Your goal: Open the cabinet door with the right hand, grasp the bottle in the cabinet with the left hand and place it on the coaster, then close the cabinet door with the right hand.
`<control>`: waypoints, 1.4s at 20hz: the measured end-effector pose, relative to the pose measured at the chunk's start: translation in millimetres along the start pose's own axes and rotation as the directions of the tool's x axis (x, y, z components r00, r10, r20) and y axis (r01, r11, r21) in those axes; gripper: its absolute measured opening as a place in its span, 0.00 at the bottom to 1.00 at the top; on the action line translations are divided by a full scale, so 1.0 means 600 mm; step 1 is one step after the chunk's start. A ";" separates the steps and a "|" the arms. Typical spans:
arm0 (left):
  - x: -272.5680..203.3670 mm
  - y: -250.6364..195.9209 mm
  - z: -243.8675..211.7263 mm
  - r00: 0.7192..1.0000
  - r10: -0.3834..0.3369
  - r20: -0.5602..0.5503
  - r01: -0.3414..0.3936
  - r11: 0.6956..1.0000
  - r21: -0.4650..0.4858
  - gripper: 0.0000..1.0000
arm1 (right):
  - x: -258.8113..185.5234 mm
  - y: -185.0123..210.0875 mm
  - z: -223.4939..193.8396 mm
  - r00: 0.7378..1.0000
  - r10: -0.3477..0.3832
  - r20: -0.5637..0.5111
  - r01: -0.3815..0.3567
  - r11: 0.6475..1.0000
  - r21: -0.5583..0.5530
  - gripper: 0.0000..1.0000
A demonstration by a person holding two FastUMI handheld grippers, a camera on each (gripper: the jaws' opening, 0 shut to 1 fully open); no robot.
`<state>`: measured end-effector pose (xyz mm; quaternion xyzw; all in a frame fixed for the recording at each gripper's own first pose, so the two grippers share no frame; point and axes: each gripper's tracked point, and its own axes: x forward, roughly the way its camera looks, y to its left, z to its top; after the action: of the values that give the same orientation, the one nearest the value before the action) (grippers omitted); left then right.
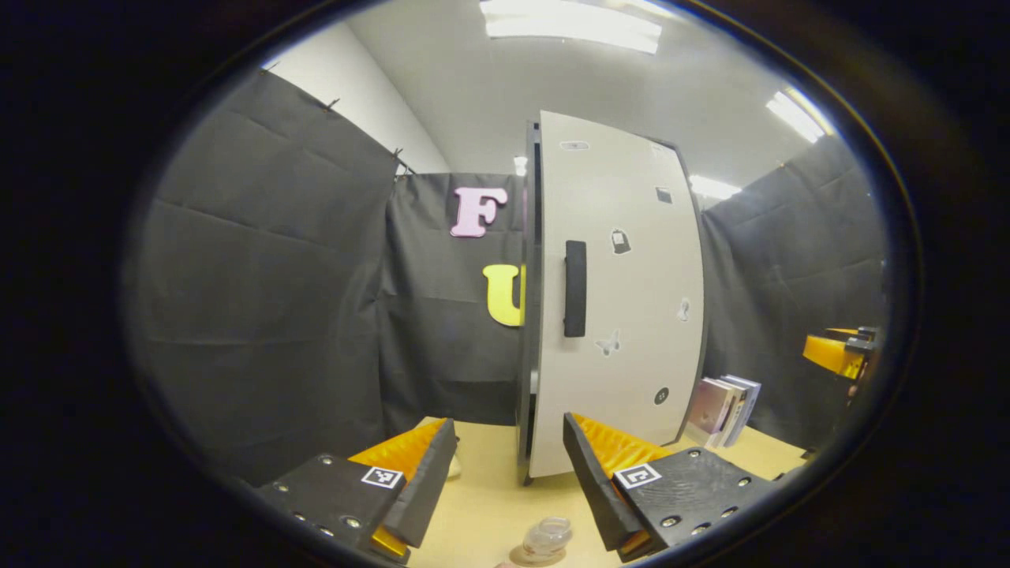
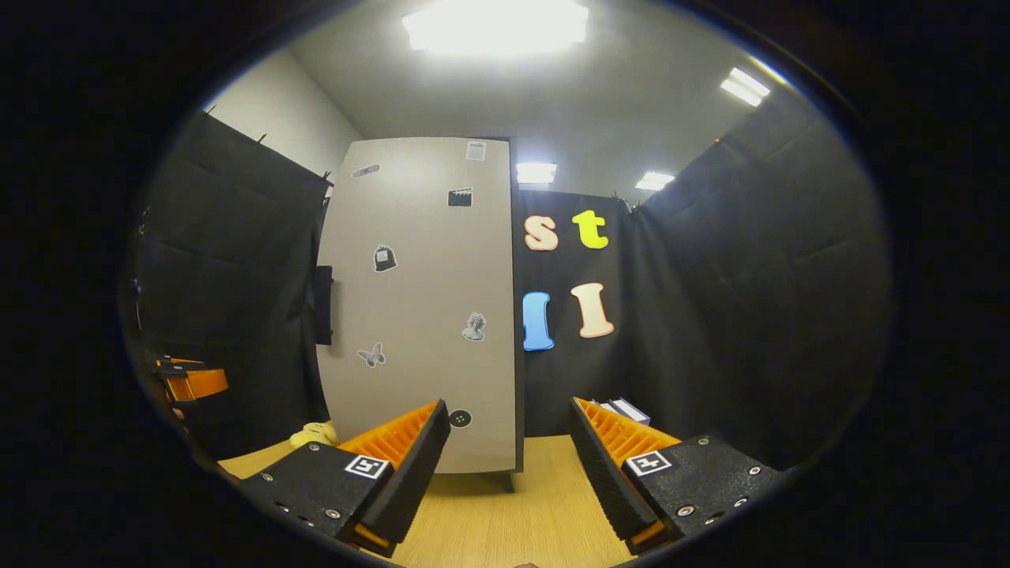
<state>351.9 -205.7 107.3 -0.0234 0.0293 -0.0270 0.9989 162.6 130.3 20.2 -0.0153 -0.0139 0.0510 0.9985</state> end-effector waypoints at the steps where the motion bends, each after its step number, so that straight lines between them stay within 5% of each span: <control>1: 0.000 0.000 0.001 1.000 -0.001 0.000 0.001 1.000 0.001 0.78 | 0.000 0.001 0.000 1.000 0.000 0.002 0.000 1.000 0.001 0.93; 22: 0.001 -0.002 0.004 1.000 -0.015 -0.001 0.015 1.000 0.004 0.78 | 0.001 -0.005 -0.003 1.000 -0.026 0.002 0.026 1.000 0.008 0.93; 26: 0.002 -0.002 0.004 1.000 -0.019 0.003 0.019 1.000 0.008 0.85 | 0.002 -0.005 -0.003 1.000 -0.028 0.002 0.028 1.000 0.009 0.93; 28: 0.003 -0.004 0.005 1.000 -0.022 0.004 0.022 1.000 0.005 0.78 | 0.004 -0.004 -0.002 1.000 -0.030 0.004 0.030 1.000 0.008 0.93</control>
<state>354.0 -208.2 110.3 -0.0211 0.0269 -0.0382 0.9987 165.3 128.4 18.9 -0.0108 -0.0159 0.0363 0.9992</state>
